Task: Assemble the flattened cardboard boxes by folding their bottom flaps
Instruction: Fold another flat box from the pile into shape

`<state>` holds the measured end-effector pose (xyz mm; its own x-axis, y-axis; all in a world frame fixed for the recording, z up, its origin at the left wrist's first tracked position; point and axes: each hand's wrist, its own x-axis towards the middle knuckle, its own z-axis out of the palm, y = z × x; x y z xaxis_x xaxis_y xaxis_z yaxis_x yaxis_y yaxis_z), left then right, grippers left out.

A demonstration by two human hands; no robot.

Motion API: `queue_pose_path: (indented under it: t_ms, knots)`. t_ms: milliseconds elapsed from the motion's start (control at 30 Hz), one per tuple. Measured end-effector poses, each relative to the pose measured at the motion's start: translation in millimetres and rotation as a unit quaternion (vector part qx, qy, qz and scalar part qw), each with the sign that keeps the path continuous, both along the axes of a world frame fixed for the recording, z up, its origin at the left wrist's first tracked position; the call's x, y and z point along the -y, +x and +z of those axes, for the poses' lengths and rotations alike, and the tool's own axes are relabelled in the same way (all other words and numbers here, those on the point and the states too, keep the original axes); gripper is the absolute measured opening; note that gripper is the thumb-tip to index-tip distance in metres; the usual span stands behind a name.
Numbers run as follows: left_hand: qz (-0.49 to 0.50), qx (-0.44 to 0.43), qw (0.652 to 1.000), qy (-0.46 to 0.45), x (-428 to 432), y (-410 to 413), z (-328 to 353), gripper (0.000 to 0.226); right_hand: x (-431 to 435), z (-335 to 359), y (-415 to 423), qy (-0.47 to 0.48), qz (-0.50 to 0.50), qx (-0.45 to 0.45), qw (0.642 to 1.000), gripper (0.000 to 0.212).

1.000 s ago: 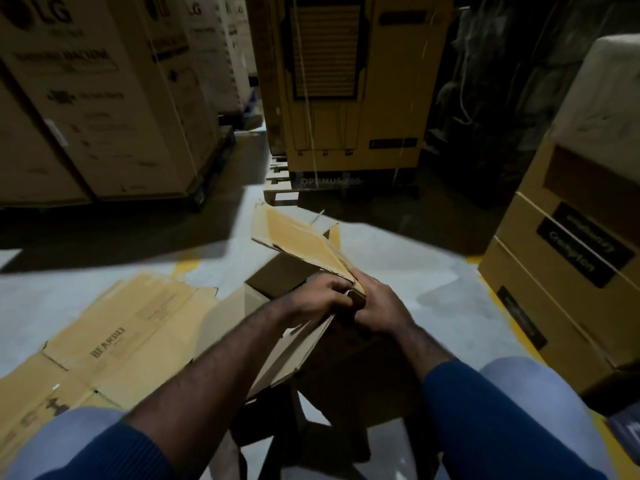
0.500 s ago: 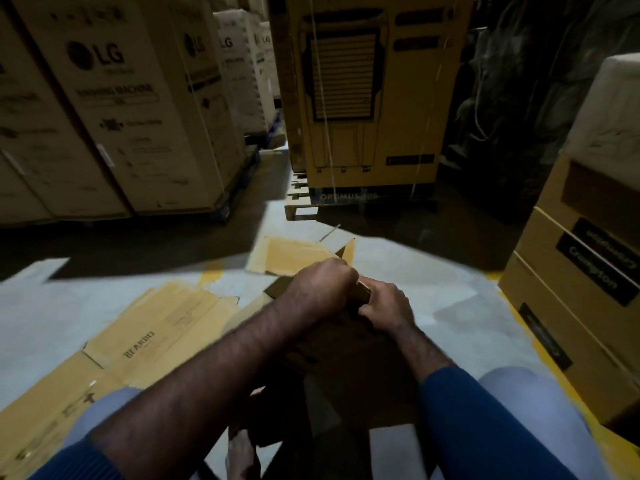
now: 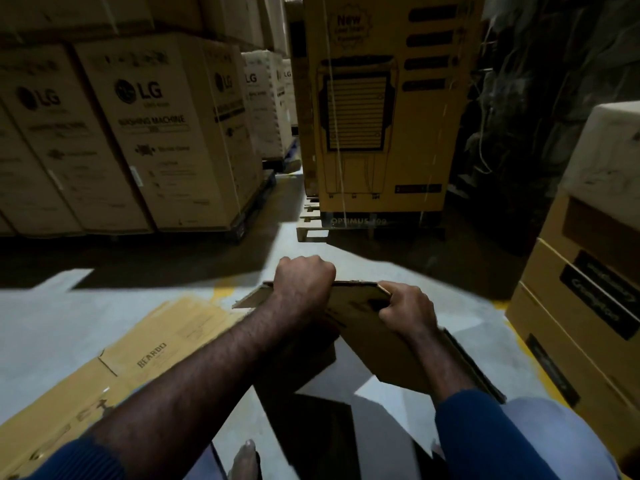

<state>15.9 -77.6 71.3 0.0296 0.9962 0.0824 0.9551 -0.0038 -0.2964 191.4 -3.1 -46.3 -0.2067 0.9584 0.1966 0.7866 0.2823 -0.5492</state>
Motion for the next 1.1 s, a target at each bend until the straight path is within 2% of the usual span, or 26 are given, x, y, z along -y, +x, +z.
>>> queue_pose_path:
  t_ms: [100,167,233,267,333,400,433,500,600,667,800,867,933,1000,1100]
  knots:
    - [0.005,0.019,0.998,0.063,7.3,-9.4,9.3,0.013,-3.2,4.2,5.1,0.010,-0.008,-0.020,1.000,0.047]
    - [-0.002,0.033,0.989,0.145,12.0,-23.3,9.3,0.013,-8.2,7.7,8.0,0.016,-0.011,-0.030,0.999,0.047]
    - [-0.045,0.074,0.966,0.245,9.3,-45.9,1.1,0.019,-13.2,9.4,10.7,0.017,-0.015,-0.052,0.998,0.046]
    - [-0.082,0.112,0.951,0.277,6.2,-58.4,-5.4,0.028,-14.3,10.0,11.8,0.015,-0.015,-0.061,0.998,0.046]
    - [-0.155,0.246,0.909,0.298,-0.6,-81.8,-18.5,0.053,-16.5,10.9,13.4,0.020,-0.010,-0.067,0.997,0.045]
    - [-0.129,0.391,0.869,0.275,-4.5,-98.1,-30.8,0.073,-17.8,12.3,14.3,0.026,0.005,-0.069,0.997,0.043]
    - [-0.092,0.442,0.855,0.256,-6.4,-104.8,-37.8,0.075,-19.2,12.2,14.1,0.029,0.008,-0.073,0.997,0.042]
    - [-0.061,0.491,0.842,0.214,-11.4,-119.3,-55.7,0.061,-20.0,12.0,13.2,0.032,0.007,-0.096,0.995,0.042]
    - [-0.099,0.511,0.828,0.208,-18.3,-135.8,-82.0,0.023,-20.2,7.3,12.6,0.038,0.005,-0.122,0.992,0.042]
    - [-0.107,0.476,0.844,0.222,-22.2,-133.5,-87.0,0.011,-25.2,1.1,15.7,0.037,0.001,-0.135,0.990,0.043]
    - [-0.118,0.305,0.909,0.260,-36.9,-107.5,-82.6,0.012,-36.3,10.5,22.3,0.073,-0.032,-0.192,0.978,0.075]
    - [-0.139,0.248,0.921,0.266,-45.4,-85.1,-76.0,0.009,-35.3,22.4,22.7,0.156,-0.031,-0.219,0.963,0.087]
    - [-0.162,0.193,0.934,0.253,-55.2,-61.7,-70.9,0.007,-30.5,32.5,21.7,0.293,-0.021,-0.169,0.941,0.094]
    - [-0.184,0.150,0.941,0.239,-64.8,-38.4,-69.2,0.010,-22.0,39.8,17.1,0.381,0.012,-0.074,0.922,0.091]
    - [-0.199,0.114,0.953,0.197,-74.8,-6.5,-66.4,0.028,-1.4,46.7,3.4,0.386,0.021,-0.001,0.922,0.060]
